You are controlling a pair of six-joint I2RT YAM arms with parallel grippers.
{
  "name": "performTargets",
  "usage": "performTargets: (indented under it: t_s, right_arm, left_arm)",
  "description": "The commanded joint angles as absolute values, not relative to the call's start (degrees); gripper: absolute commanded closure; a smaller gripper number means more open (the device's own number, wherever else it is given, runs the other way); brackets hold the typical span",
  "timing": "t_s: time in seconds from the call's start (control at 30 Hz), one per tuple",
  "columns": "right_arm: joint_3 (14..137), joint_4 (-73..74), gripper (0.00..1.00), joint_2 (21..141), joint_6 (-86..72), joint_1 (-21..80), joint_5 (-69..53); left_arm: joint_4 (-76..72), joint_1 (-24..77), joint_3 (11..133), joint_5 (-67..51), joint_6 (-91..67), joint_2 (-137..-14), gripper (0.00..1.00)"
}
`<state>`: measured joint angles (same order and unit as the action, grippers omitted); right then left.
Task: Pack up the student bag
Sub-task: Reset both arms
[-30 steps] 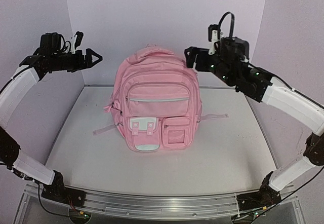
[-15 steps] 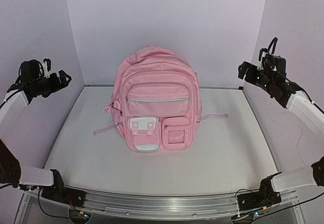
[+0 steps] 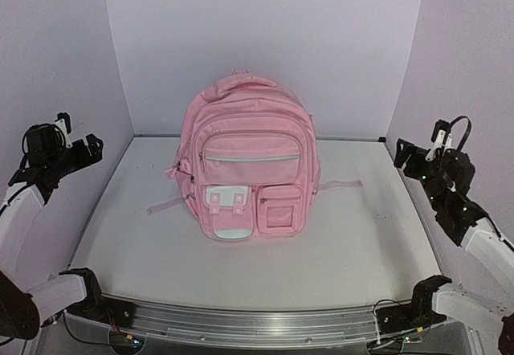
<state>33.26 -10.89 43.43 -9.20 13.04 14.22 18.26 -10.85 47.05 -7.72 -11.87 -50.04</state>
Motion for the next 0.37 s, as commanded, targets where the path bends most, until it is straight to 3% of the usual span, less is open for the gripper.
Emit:
performTargets:
  t_s: [0.0, 0.33]
  right_arm:
    - [30.35, -16.61, 0.02, 40.58, -7.68, 12.92, 15.65]
    - [29.69, -16.73, 0.02, 39.55, -7.21, 12.87, 15.20]
  left_arm:
    - [14.15, -10.95, 46.56, -6.34, -12.04, -48.13, 0.00]
    - [14.60, -10.85, 46.78, -4.71, -12.75, -48.38, 0.00]
